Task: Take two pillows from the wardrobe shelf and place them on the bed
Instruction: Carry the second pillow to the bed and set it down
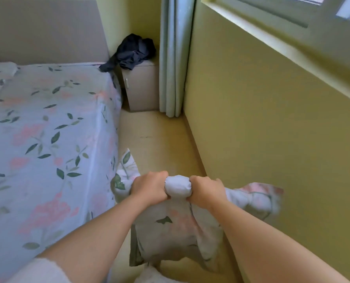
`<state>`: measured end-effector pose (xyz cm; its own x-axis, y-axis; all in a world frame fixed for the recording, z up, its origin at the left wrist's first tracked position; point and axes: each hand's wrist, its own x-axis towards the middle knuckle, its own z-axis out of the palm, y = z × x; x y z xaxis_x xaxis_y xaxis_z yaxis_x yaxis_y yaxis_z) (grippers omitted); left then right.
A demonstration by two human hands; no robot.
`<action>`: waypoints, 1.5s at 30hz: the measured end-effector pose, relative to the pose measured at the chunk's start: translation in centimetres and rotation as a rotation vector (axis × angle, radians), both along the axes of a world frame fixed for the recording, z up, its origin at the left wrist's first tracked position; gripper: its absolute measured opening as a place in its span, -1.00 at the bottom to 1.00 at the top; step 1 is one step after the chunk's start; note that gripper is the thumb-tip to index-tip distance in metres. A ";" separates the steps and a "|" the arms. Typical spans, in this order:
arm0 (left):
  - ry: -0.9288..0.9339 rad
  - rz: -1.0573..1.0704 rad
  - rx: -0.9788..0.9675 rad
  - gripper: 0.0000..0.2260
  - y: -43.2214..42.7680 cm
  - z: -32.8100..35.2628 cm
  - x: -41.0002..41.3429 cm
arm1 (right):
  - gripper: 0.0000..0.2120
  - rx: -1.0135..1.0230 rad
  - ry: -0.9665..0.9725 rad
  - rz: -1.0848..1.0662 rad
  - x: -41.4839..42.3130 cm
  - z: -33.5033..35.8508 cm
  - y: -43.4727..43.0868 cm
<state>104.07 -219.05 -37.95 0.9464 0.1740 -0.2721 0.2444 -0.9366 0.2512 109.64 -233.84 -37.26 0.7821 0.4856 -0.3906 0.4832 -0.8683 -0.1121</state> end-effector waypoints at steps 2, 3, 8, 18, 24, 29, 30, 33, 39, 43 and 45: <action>0.023 0.037 -0.016 -0.79 3.1 -0.1 2.8 | -0.94 -0.014 0.008 0.019 3.3 0.2 3.2; 0.030 0.057 -0.021 -0.80 4.8 -0.1 4.3 | -0.94 -0.017 0.014 0.025 5.0 0.5 5.1; 0.010 0.123 0.017 -0.82 12.1 1.5 12.4 | -0.95 0.054 -0.015 0.065 13.4 1.5 12.7; -0.040 0.154 0.104 -0.84 21.3 1.6 28.0 | -0.82 0.071 -0.027 0.135 30.0 1.6 22.3; -0.047 0.251 0.115 -0.80 25.4 2.5 39.9 | -0.94 0.081 -0.026 0.226 43.0 2.8 27.0; -0.050 0.336 0.096 -0.79 28.5 3.5 46.8 | -0.88 0.079 -0.045 0.306 50.9 3.9 30.9; -0.048 0.359 0.090 -0.79 29.3 3.8 47.9 | -0.92 0.090 -0.056 0.328 52.2 4.1 31.8; -0.055 0.405 0.083 -0.78 32.2 4.1 50.5 | -0.90 0.117 -0.078 0.374 55.3 4.4 34.9; -0.104 0.486 0.093 -0.74 40.1 4.6 54.5 | -0.79 0.148 -0.133 0.453 60.1 5.3 43.6; -0.147 0.546 0.054 -0.78 46.8 5.0 56.0 | -0.88 0.150 -0.149 0.509 62.3 5.8 50.7; -0.152 0.581 0.026 -0.80 50.2 5.3 56.1 | -0.83 0.131 -0.154 0.549 63.0 6.4 54.8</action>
<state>160.16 -168.82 -32.61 0.7227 0.6790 -0.1293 0.6809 -0.6671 0.3022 172.63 -179.06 -30.87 0.4450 0.8725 -0.2017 0.8779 -0.4695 -0.0942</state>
